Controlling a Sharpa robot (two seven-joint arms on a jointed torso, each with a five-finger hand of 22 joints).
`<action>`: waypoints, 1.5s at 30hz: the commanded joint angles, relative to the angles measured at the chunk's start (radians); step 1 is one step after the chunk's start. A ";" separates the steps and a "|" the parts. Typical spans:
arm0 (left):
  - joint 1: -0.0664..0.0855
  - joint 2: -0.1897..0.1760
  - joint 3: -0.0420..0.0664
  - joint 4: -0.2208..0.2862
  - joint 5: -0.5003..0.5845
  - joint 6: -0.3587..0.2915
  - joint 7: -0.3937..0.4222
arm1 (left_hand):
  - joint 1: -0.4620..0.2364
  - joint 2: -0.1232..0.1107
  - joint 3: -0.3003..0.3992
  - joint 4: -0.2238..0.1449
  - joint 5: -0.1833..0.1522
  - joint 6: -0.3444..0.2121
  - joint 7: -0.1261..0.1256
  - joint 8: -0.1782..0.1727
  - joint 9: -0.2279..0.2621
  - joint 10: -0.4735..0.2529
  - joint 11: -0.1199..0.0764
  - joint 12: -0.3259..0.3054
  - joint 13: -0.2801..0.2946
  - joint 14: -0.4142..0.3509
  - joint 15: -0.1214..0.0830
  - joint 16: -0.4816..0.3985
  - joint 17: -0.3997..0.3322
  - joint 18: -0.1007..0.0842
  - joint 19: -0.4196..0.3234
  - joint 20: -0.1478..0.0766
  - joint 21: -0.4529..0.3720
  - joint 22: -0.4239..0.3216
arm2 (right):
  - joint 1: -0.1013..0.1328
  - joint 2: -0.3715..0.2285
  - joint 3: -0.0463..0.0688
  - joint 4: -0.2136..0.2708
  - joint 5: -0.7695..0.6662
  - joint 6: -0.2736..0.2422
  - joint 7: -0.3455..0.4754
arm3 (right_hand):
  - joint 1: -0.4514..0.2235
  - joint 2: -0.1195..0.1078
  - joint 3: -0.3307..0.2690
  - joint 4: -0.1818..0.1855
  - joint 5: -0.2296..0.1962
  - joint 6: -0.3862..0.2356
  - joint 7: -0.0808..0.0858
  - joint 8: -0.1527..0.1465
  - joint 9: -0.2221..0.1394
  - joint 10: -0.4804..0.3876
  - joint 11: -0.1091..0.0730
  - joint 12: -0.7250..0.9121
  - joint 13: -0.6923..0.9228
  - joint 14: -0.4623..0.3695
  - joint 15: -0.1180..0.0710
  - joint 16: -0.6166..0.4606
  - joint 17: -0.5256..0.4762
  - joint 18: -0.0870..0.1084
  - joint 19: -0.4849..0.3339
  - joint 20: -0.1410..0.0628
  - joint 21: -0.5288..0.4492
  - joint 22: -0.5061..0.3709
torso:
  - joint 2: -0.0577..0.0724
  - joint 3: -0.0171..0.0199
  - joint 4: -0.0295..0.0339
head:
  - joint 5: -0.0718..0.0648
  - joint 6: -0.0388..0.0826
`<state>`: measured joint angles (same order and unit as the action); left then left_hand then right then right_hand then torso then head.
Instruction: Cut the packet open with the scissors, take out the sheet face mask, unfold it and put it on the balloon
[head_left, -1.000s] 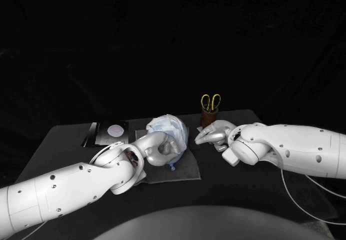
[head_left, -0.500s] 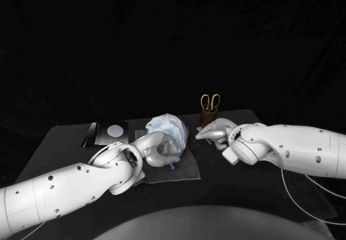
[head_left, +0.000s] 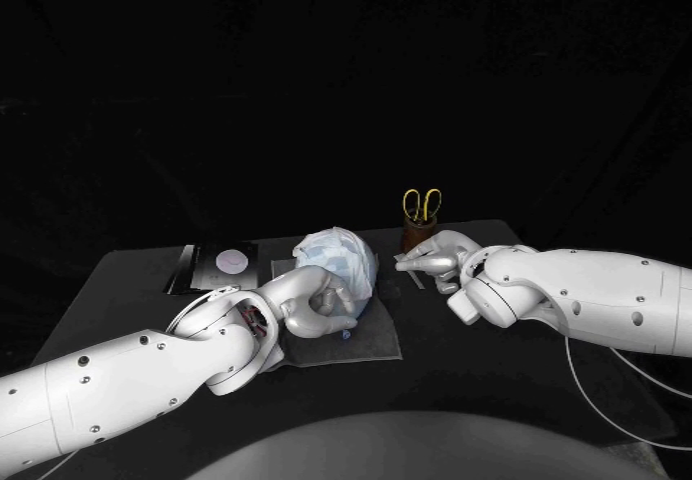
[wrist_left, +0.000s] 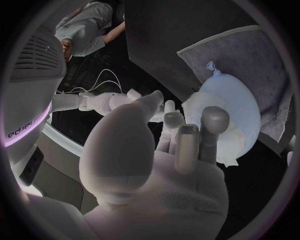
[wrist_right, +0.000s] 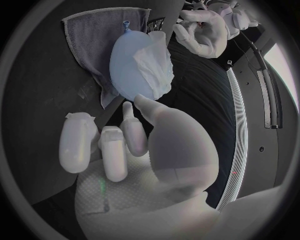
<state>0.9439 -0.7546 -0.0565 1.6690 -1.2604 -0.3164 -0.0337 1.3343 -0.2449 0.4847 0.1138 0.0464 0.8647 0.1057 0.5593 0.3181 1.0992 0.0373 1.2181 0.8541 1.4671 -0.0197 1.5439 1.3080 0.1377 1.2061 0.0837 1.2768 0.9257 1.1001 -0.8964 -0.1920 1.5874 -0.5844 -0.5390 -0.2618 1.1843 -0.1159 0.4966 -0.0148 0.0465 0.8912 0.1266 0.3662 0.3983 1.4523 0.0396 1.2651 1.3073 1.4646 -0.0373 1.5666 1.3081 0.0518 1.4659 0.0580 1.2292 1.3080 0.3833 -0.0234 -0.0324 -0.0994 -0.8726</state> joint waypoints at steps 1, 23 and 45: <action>0.005 -0.004 0.001 0.010 0.028 0.044 0.049 | 0.008 0.005 0.003 0.012 0.003 0.003 0.004 -0.027 -0.016 0.003 -0.003 -0.009 -0.008 0.059 -0.006 0.004 0.138 -0.013 0.000 -0.012 -0.003 -0.003 | -0.001 0.002 0.000 -0.003 -0.033 -0.020 0.030 | 0.003 -0.011 -0.006 0.002 0.004 -0.005 0.002 -0.005 -0.002 -0.003 0.002 -0.005 0.060 0.106 0.007 0.004 0.263 0.013 0.022 0.005 -0.006 0.169 | 0.001 -0.0002 -0.0011 | 0.000 0.000; 0.008 -0.111 0.002 0.034 0.511 -0.074 0.231 | 0.084 0.051 0.105 -0.013 0.003 0.010 0.048 -0.052 -0.035 -0.175 0.033 -0.204 -0.249 -0.121 0.022 -0.166 -0.285 0.048 -0.205 0.010 -0.245 -0.378 | 0.000 -0.002 0.001 -0.002 -0.174 -0.004 0.159 | 0.022 0.007 -0.015 0.001 0.005 0.027 -0.005 -0.011 -0.004 0.002 -0.003 0.014 0.073 0.106 0.005 0.004 0.263 0.011 0.027 0.009 0.015 0.175 | 0.001 0.0015 -0.0015 | 0.011 0.000; -0.032 -0.167 -0.013 -0.017 0.601 -0.252 0.062 | -0.025 0.019 -0.071 0.107 0.002 -0.163 0.051 0.157 0.094 -0.184 0.042 -0.256 -0.314 -0.044 0.028 -0.132 -0.148 0.041 -0.103 0.016 -0.315 -0.415 | -0.076 0.030 0.001 0.030 -0.307 -0.167 0.137 | 0.000 -0.005 -0.070 0.038 0.004 0.085 -0.028 -0.015 -0.006 0.010 -0.023 0.022 0.078 0.106 -0.013 0.004 0.263 0.010 0.032 -0.006 0.026 0.178 | 0.003 0.0002 -0.0013 | 0.061 0.000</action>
<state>0.9145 -0.9277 -0.0701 1.6544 -0.6296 -0.5031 0.0931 1.3037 -0.2279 0.4189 0.2196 0.0464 0.7050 0.1611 0.7128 0.4108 0.9148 0.0827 0.9599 0.5372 1.4179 0.0085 1.4060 1.1480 0.1753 1.0986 0.1005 0.9562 0.5025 1.0270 -0.8695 -0.1919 1.6186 -0.8787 -0.6419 -0.1377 1.1896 -0.1185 0.4304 0.0235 0.0464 0.9784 0.0937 0.3551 0.3937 1.4613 0.0197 1.2885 1.3080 1.4648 -0.0450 1.5667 1.3080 0.0518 1.4637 0.0597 1.2565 1.3074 0.3855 -0.0235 -0.0337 -0.0453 -0.8726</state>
